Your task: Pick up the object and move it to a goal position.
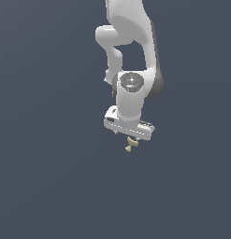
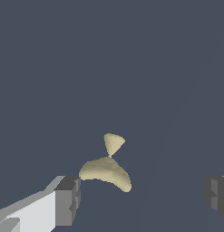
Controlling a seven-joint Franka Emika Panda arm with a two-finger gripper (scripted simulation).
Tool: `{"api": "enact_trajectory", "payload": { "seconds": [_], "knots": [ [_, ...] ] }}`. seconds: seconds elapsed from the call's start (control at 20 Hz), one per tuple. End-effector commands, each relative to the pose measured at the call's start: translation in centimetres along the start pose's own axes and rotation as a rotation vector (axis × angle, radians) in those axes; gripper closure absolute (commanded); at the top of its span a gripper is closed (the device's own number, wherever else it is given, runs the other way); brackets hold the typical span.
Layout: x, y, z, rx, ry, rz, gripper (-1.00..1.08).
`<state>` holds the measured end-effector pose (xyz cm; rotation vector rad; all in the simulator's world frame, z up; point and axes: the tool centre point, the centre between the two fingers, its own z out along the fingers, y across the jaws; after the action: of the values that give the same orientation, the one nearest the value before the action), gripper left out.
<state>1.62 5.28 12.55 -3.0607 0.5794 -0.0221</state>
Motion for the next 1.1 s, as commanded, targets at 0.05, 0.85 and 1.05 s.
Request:
{"api": "enact_trajectory", "payload": {
  "seconds": [0.05, 0.85, 1.05],
  "knots": [
    [-0.3, -0.7, 1.3, -0.008, -0.003, 0.077, -0.92],
    [-1.2, -2.4, 4.3, -0.029, -0.005, 0.257, -0.92],
    [-1.3, -2.4, 4.4, -0.029, -0.006, 0.255, -0.92]
  ]
}}
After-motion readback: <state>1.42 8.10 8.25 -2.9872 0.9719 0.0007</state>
